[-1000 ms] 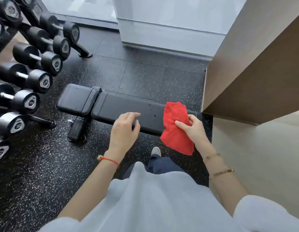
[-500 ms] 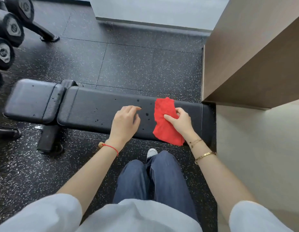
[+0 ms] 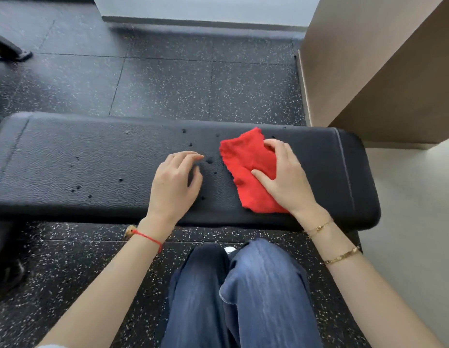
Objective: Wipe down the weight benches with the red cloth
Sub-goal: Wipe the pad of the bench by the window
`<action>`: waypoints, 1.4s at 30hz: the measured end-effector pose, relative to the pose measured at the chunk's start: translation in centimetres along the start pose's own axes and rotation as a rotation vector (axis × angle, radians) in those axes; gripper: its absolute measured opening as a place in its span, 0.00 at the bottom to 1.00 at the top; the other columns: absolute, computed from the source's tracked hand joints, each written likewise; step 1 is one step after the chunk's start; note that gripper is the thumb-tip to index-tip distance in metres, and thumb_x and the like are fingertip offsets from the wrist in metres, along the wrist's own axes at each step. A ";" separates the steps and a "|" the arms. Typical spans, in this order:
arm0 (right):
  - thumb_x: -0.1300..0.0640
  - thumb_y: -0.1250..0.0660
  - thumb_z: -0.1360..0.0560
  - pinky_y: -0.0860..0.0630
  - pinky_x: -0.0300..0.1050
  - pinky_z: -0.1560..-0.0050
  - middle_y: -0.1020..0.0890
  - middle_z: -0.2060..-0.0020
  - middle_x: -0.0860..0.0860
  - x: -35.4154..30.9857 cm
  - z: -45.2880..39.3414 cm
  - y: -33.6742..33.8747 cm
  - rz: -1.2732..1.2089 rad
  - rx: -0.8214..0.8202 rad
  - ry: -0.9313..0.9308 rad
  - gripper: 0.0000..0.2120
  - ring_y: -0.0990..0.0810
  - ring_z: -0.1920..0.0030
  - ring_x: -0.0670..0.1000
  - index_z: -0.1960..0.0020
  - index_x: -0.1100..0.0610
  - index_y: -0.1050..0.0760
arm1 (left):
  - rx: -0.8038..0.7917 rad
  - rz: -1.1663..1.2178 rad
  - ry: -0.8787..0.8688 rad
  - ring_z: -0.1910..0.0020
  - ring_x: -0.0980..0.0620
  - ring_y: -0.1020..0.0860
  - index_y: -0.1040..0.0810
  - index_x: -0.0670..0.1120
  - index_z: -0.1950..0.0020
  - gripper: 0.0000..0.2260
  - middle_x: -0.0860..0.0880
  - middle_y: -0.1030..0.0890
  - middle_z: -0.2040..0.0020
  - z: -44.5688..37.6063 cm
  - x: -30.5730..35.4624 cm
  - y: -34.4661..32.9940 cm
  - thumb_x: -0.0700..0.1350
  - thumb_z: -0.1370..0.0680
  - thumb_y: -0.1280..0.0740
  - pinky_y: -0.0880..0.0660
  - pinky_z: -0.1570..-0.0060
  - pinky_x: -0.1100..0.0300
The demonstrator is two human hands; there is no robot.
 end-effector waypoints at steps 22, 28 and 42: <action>0.41 0.43 0.21 0.50 0.56 0.24 0.42 0.21 0.46 -0.9 -0.8 -4.3 0.426 -0.032 0.000 0.26 0.44 0.23 0.62 0.24 0.37 0.42 | 0.132 -0.046 -0.095 0.42 0.45 0.23 0.20 0.44 0.45 0.08 0.49 0.19 0.44 2.1 -2.8 -1.3 0.40 0.23 0.35 0.28 0.41 0.50; 0.41 0.44 0.22 0.45 0.55 0.24 0.39 0.23 0.44 -2.0 1.9 -5.2 0.373 -0.051 0.135 0.25 0.40 0.25 0.59 0.25 0.38 0.38 | 0.139 -0.019 -0.088 0.41 0.45 0.24 0.20 0.44 0.44 0.09 0.49 0.19 0.43 2.1 -3.3 -1.5 0.40 0.23 0.35 0.28 0.39 0.50; 0.42 0.45 0.24 0.43 0.55 0.24 0.35 0.24 0.43 -1.0 2.0 -4.6 0.337 -0.044 0.117 0.25 0.38 0.27 0.59 0.26 0.39 0.35 | 0.146 0.013 -0.084 0.39 0.47 0.24 0.20 0.45 0.44 0.10 0.50 0.19 0.42 2.2 -3.6 -1.7 0.39 0.23 0.35 0.29 0.37 0.52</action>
Point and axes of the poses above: each hand's wrist, its own z-axis away from the middle knuckle, its own y-axis out of the back of the hand, x = y × z, the point moved 4 cm from there along -z, towards the middle knuckle
